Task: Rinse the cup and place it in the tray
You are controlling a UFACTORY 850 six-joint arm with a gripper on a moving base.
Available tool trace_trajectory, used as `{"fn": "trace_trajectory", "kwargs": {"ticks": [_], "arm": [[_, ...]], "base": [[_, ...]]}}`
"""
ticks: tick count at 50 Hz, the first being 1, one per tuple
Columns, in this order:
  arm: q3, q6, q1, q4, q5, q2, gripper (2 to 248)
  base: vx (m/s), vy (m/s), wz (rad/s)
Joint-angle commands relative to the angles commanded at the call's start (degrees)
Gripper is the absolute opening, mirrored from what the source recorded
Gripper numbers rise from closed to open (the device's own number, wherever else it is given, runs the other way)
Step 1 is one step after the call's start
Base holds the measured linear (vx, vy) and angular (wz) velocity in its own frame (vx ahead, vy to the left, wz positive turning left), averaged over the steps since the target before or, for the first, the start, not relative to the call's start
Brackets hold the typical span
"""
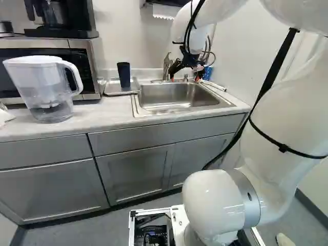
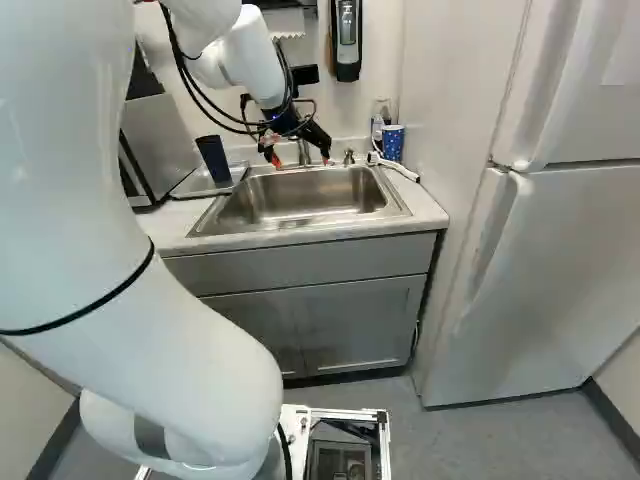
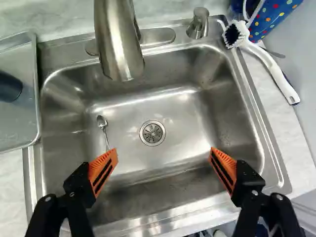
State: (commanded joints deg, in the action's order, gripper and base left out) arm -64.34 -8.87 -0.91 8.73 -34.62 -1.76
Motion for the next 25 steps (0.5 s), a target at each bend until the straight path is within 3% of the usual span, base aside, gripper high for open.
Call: {"fn": "trace_trajectory", "kwargs": {"ticks": [25], "arm": [[0.0, 0.0, 0.0, 0.0, 0.0, 0.0, 247]], "base": [[0.0, 0.0, 0.0]]}}
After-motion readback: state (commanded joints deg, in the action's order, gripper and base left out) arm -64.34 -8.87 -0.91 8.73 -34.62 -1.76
